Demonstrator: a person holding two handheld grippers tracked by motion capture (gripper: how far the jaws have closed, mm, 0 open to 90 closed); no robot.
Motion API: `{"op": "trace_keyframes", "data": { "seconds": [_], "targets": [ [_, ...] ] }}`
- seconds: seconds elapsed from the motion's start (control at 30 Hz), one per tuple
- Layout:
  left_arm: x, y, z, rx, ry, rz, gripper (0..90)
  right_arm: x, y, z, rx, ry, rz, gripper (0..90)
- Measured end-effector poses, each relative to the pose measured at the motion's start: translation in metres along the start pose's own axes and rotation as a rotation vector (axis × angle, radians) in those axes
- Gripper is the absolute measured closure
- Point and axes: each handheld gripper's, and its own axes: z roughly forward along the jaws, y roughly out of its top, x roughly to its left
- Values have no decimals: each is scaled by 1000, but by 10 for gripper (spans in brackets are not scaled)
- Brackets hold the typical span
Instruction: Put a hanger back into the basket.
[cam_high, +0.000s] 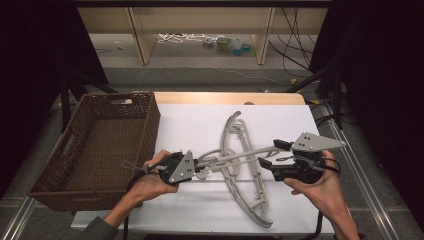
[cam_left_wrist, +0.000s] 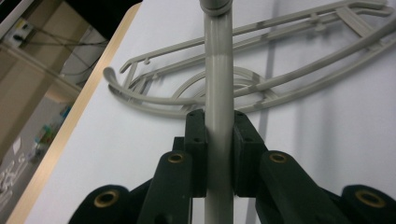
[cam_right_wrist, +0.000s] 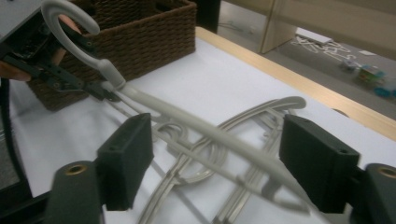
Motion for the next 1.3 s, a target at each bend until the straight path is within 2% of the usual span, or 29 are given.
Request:
{"op": "trace_keyframes", "data": {
  "seconds": [0.03, 0.2, 0.23, 0.27, 0.33, 0.37, 0.47, 0.53, 0.57, 0.6, 0.63, 0.67, 0.7, 0.73, 0.77, 0.8, 0.83, 0.87, 0.93, 0.97, 1.0, 1.03, 1.07, 1.1, 1.17, 1.2, 1.23, 1.27, 1.3],
  "targets": [
    [3, 0, -2, 2, 1, -19, 794, 1, 0, 0, -4, -11, 6, 258],
    [15, -4, -9, -3, 16, -178, 794, 6, 1, -3, -6, -47, 7, 232],
    [26, -3, -12, 5, 19, -90, 794, 7, 1, -3, -2, -44, 10, 226],
    [33, -3, -15, 8, 32, -74, 794, 9, 1, -3, -3, -41, 12, 226],
    [39, -3, -21, 4, 44, -99, 793, 10, -2, -2, -9, -50, 8, 217],
    [40, -4, -23, 3, 52, -136, 793, 11, -4, -2, 7, -55, 18, 209],
    [46, -6, -29, -15, 59, -195, 794, 13, -13, 2, 33, -44, 34, 207],
    [45, -7, -32, -31, 56, -271, 793, 14, -19, 5, 53, -33, 38, 207],
    [47, -7, -34, -38, 47, -271, 793, 15, -21, 6, 62, -31, 42, 207],
    [43, -7, -35, -55, 32, -364, 793, 15, -23, 7, 64, -27, 47, 207],
    [47, -6, -38, -56, 30, -343, 793, 15, -24, 7, 69, -25, 44, 206],
    [47, -5, -41, -60, 27, -378, 793, 15, -26, 7, 72, -24, 46, 206],
    [49, -4, -44, -68, 28, -382, 793, 16, -27, 7, 76, -24, 46, 205],
    [48, -2, -47, -82, 13, -437, 793, 16, -28, 7, 79, -24, 50, 204],
    [50, 0, -51, -76, 9, -433, 793, 16, -29, 8, 75, -28, 48, 205],
    [50, 2, -55, -81, 4, -461, 793, 16, -30, 8, 86, -21, 55, 205],
    [52, 3, -57, -92, -7, -462, 793, 17, -32, 9, 83, -21, 57, 205],
    [50, 5, -61, -93, -5, -510, 793, 17, -33, 9, 89, -19, 57, 205],
    [56, 8, -67, -104, -17, -498, 793, 17, -35, 11, 94, -15, 59, 204],
    [61, 9, -70, -110, -28, -467, 793, 18, -37, 11, 96, -16, 60, 205],
    [60, 11, -74, -107, -33, -514, 793, 18, -38, 12, 99, -14, 58, 205],
    [62, 13, -78, -99, -26, -529, 793, 18, -39, 13, 99, -19, 54, 205],
    [67, 15, -82, -109, -24, -510, 793, 18, -41, 14, 102, -16, 59, 204],
    [68, 17, -87, -101, -20, -538, 794, 17, -42, 15, 104, -15, 61, 203],
    [76, 18, -97, -114, -5, -522, 793, 16, -44, 16, 105, -17, 67, 200],
    [78, 18, -102, -110, 1, -546, 793, 17, -45, 17, 107, -15, 72, 200],
    [85, 17, -107, -110, 9, -508, 793, 16, -45, 17, 108, -13, 70, 199],
    [82, 18, -111, -121, 9, -605, 793, 17, -46, 18, 109, -13, 71, 198],
    [88, 16, -116, -116, 22, -594, 794, 17, -46, 18, 107, -16, 72, 198]
  ]
}}
